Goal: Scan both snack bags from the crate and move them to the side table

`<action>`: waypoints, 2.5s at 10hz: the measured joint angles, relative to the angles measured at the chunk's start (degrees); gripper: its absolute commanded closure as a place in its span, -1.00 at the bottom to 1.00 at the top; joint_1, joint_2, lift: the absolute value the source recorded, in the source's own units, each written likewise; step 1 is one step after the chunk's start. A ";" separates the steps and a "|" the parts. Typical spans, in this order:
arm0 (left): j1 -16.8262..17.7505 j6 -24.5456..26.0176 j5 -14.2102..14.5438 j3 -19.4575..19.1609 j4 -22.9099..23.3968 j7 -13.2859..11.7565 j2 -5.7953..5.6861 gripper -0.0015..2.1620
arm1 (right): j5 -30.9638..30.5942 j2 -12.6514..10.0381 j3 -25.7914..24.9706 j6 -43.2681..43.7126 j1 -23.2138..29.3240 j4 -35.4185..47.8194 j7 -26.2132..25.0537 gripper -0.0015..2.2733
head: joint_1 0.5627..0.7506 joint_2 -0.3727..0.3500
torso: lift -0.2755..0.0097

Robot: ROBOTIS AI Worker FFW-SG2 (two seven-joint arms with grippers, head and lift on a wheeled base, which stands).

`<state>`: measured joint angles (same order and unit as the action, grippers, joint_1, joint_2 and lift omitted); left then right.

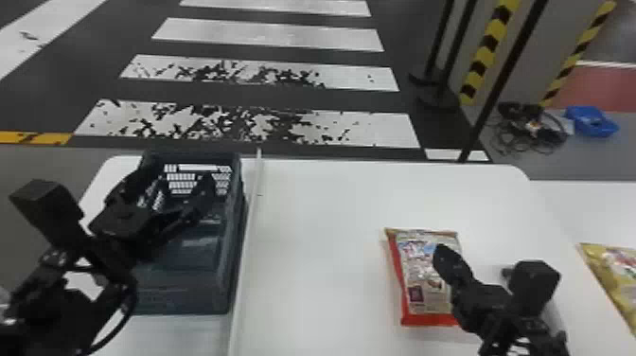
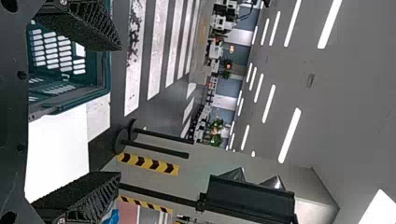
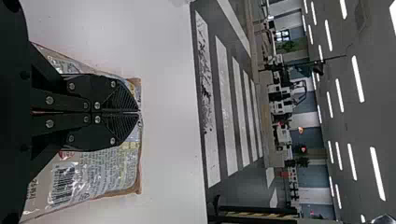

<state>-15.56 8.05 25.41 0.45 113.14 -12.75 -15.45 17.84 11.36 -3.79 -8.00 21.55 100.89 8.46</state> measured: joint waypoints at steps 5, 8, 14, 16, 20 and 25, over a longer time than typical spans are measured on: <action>-0.72 0.18 -0.01 -0.78 3.23 0.18 -0.19 -0.97 | 1.38 1.29 -5.69 -3.12 2.77 7.71 -0.92 -1.00 | 0.41 -0.33 | 0.26; -1.43 0.08 -0.01 -1.09 3.52 0.10 -0.57 -0.97 | 1.52 6.84 -13.15 -6.64 0.59 1.42 0.49 -0.98 | 0.41 -0.65 | 0.26; -1.64 0.00 0.37 -2.37 2.99 0.11 -1.49 -0.97 | 3.59 9.73 -18.58 -12.89 2.79 -3.74 6.96 -0.97 | 0.41 -0.84 | 0.26; -1.43 0.00 0.50 -2.38 2.74 0.09 -1.59 -0.97 | 4.01 9.72 -17.55 -13.17 2.56 -4.48 8.07 -0.97 | 0.41 -0.80 | 0.26; -1.54 0.00 0.77 -2.50 2.64 0.03 -1.94 -0.97 | 2.45 11.32 -14.13 -13.38 -1.21 -11.46 11.82 -0.07 | 0.41 -0.75 | 0.26; -1.72 -0.02 0.78 -2.52 2.57 0.00 -1.65 -0.97 | 0.89 12.70 -13.24 -16.05 -1.90 -11.24 11.89 0.97 | 0.41 -0.75 | 0.26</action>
<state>-17.29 8.02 26.19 -2.07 115.71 -12.74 -17.10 18.74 24.07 -17.02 -24.05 19.65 89.65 20.35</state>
